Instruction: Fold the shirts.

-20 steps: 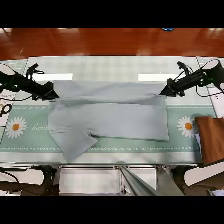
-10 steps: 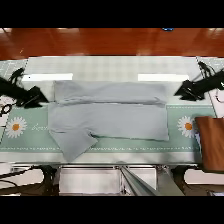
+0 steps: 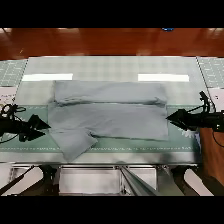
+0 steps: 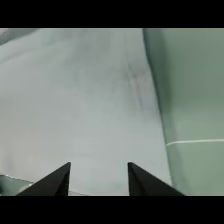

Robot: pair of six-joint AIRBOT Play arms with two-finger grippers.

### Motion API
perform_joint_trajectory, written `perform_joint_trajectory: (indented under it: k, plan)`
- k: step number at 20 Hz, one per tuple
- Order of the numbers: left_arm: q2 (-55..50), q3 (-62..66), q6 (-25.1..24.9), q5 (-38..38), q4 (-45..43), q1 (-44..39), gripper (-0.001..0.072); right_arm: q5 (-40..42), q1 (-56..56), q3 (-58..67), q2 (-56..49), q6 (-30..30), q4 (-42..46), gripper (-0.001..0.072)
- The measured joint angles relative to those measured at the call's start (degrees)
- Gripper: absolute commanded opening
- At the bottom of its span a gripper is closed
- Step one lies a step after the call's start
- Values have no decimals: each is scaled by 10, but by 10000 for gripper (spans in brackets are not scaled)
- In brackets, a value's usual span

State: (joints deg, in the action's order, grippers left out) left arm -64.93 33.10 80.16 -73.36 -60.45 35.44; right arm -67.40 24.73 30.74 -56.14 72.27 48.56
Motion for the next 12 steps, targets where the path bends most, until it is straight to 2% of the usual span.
perform_joint_trajectory:
  k: [5, 6, 7, 8, 12]
  plan:
    - [9, -64, 1, 22, 29, -33, 508, 2, 1, -33, 26, -14, -26, 417]
    - [9, -72, -2, 28, 36, -48, 483, 5, 1, -35, 28, -18, -30, 417]
    - [8, -77, -6, 38, 42, -65, 204, 10, 3, -36, 29, -21, -33, 417]
    - [6, -81, -11, 53, 39, -83, 18, 18, 9, -36, 30, -23, -35, 417]
    - [4, -68, -23, 70, 33, -119, 17, 22, 72, -34, 32, -6, 4, 417]
